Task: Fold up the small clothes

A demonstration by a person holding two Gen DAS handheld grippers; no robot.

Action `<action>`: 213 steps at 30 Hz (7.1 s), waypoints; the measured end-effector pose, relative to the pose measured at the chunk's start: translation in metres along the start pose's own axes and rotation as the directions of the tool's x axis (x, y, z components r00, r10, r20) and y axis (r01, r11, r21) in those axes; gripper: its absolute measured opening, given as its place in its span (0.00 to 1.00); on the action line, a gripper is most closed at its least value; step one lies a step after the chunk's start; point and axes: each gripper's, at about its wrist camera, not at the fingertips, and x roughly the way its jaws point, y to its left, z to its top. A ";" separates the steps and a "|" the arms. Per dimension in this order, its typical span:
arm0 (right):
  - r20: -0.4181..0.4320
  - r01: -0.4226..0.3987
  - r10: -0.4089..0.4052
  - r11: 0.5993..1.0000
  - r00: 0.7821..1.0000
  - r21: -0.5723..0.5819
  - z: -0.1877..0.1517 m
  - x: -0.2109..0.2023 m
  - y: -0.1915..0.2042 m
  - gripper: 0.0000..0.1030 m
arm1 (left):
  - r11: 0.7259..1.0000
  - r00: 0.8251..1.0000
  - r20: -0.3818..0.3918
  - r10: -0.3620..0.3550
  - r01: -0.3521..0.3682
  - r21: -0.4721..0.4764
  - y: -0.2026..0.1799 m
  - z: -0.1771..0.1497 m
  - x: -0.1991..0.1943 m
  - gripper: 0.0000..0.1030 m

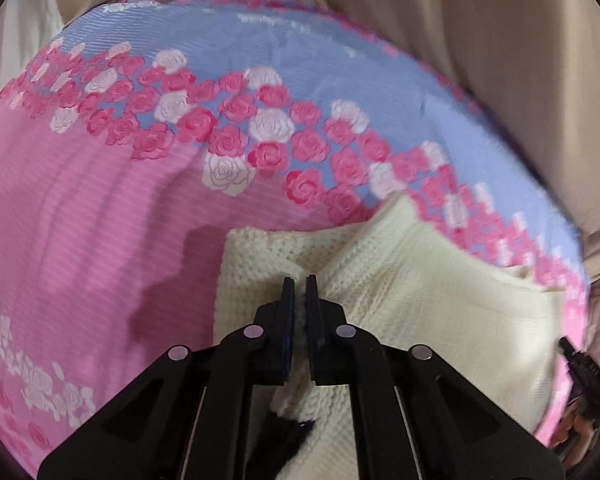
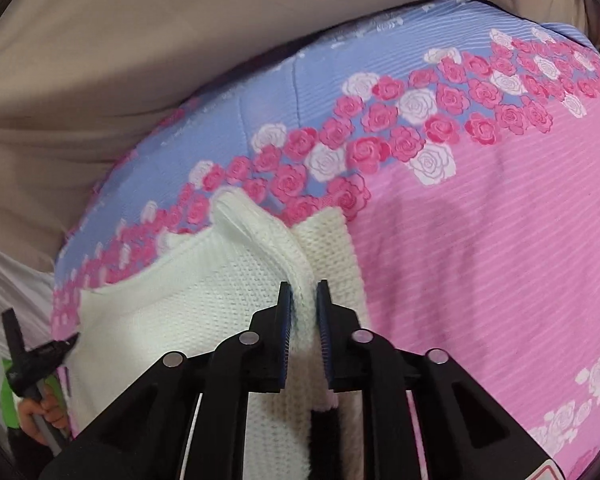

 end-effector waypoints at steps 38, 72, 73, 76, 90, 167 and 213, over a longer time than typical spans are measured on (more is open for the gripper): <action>-0.188 0.135 -0.134 0.991 0.973 -0.012 -0.200 -0.124 -0.055 0.33 | 0.998 0.997 -0.074 -0.016 0.020 0.056 0.038 -0.184 -0.101 0.27; -0.039 -0.014 0.004 0.964 0.999 -0.265 -0.121 -0.080 0.071 0.24 | 0.978 0.997 0.062 0.035 -0.047 0.203 -0.040 -0.125 -0.060 0.07; -0.090 -0.001 -0.028 0.951 0.996 -0.310 -0.137 -0.062 0.079 0.23 | 0.978 0.999 0.021 0.028 -0.032 0.206 -0.044 -0.138 -0.047 0.07; -0.193 0.090 -0.174 0.921 0.966 -0.379 -0.170 -0.011 0.077 0.19 | 0.975 0.994 -0.088 0.072 -0.051 0.215 -0.048 -0.157 -0.010 0.08; -0.156 -0.022 -0.047 0.908 0.987 -0.419 -0.168 -0.023 0.148 0.20 | 0.968 0.994 -0.066 0.090 -0.071 0.242 -0.044 -0.166 -0.013 0.08; 0.011 -0.025 0.026 0.999 1.000 -0.031 -0.148 -0.143 -0.030 0.63 | 0.795 0.948 -0.124 -0.294 0.314 0.519 -0.221 -0.249 -0.077 0.67; -0.067 -0.187 0.189 0.981 0.980 0.044 -0.182 -0.149 -0.034 0.09 | 0.808 0.995 -0.091 -0.035 0.082 0.583 -0.148 -0.255 -0.044 0.70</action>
